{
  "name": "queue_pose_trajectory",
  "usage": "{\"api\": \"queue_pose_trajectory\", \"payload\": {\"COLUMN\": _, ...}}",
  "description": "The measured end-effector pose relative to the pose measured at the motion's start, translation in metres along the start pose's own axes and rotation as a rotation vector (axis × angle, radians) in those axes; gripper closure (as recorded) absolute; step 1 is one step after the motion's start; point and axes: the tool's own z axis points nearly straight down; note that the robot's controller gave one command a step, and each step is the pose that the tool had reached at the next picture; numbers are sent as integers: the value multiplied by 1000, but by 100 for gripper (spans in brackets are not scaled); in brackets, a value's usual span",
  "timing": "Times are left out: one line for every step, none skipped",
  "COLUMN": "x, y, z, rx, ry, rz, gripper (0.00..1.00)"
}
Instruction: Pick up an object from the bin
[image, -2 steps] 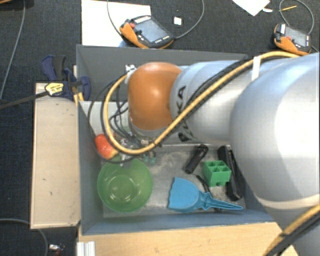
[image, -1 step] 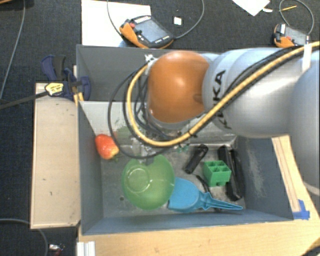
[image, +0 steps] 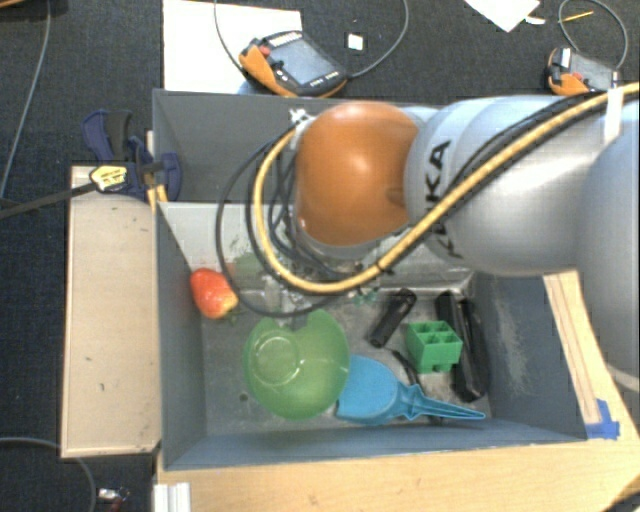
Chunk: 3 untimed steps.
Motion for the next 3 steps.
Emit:
{"api": "queue_pose_trajectory", "payload": {"x": 12, "y": 4, "z": 78, "rx": -2, "ry": 0, "rz": -364, "gripper": 100}}
{"api": "queue_pose_trajectory", "payload": {"x": -15, "y": -3, "z": 73, "rx": 0, "ry": -5, "rz": -387, "gripper": 100}}
{"api": "queue_pose_trajectory", "payload": {"x": 16, "y": -13, "z": 65, "rx": -2, "ry": -1, "rz": -360, "gripper": 100}}
